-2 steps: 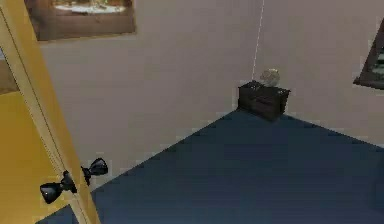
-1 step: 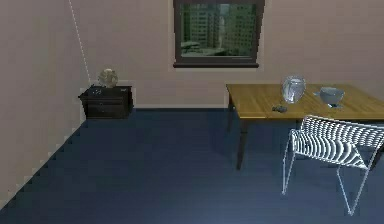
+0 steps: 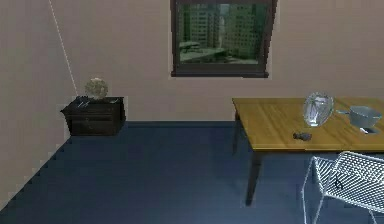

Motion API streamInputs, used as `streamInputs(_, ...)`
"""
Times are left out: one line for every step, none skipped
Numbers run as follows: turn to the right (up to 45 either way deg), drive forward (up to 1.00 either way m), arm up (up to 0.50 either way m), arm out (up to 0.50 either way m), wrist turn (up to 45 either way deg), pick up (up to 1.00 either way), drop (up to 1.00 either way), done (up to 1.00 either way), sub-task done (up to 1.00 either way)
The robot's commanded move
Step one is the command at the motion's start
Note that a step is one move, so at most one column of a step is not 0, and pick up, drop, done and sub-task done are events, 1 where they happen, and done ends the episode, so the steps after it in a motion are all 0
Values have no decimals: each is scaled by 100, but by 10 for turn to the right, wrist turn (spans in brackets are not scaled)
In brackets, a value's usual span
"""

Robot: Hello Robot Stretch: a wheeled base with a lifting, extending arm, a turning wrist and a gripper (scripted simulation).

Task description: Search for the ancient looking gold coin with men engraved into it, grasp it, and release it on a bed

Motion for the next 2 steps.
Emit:
streamInputs(-210, 0, 0, 0, 0, 0, 0, 0, 0)
streamInputs(0, 100, 0, 0, 0, 0, 0, 0, 0)
